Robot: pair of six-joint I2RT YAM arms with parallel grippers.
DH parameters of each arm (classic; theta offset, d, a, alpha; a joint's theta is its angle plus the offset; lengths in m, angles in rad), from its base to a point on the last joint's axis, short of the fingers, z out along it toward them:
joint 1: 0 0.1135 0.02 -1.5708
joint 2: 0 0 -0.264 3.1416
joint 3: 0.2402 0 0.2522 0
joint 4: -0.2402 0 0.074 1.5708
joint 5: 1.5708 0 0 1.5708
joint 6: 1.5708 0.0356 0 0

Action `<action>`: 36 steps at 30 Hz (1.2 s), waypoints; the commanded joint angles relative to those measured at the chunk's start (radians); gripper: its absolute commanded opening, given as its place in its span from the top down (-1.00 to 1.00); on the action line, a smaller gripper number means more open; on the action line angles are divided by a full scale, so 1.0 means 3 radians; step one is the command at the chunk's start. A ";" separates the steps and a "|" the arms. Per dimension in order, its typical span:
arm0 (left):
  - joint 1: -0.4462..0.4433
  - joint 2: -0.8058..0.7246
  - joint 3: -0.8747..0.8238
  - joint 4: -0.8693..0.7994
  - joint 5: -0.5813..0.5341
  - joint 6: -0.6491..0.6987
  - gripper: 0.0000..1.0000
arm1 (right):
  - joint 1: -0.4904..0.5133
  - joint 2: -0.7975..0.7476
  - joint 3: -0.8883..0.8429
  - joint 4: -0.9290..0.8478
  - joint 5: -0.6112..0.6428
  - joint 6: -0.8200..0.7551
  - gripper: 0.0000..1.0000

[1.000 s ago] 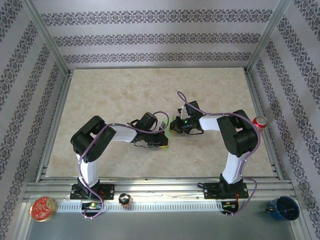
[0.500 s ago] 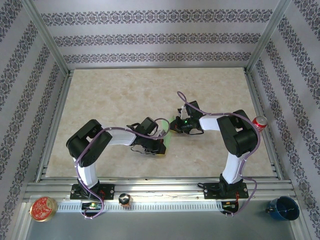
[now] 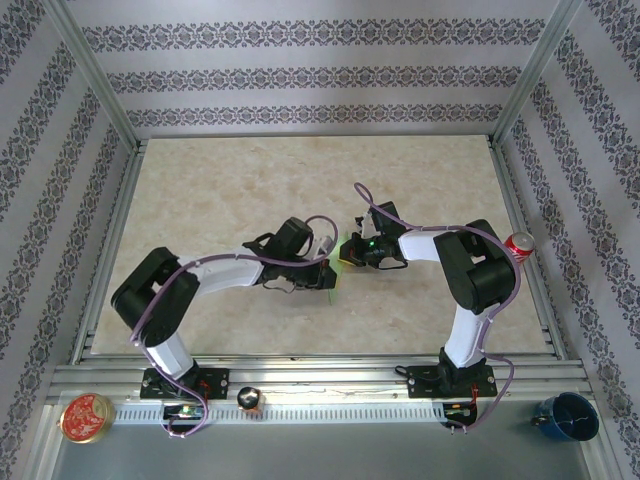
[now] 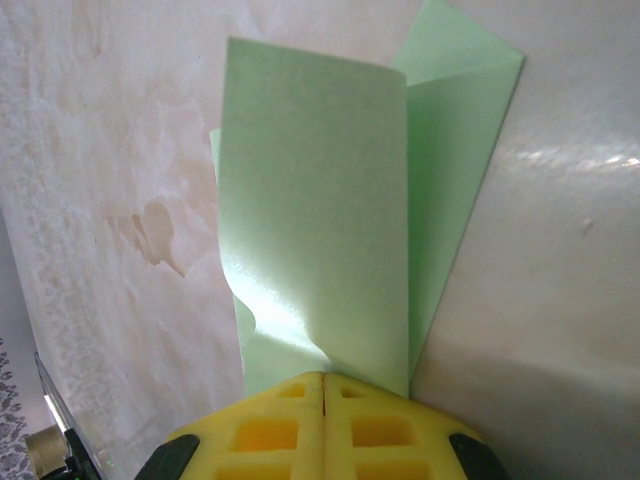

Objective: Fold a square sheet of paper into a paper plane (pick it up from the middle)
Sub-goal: Fold the wing for the fifth time at the center of the table.

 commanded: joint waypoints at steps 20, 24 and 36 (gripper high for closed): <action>0.0157 0.0795 0.0184 -0.0063 -0.0407 -0.0030 0.98 | 0.0120 0.0114 -0.0084 -0.0132 0.0075 0.0074 0.85; 0.0153 0.0764 0.0004 -0.0063 -0.0351 0.0110 1.00 | 0.0099 -0.0071 -0.0071 -0.0139 0.0019 0.0080 0.81; 0.0154 0.0545 -0.0329 -0.0288 -0.0132 0.0623 1.00 | 0.0075 -0.0626 -0.0414 0.0098 -0.0101 0.0103 0.80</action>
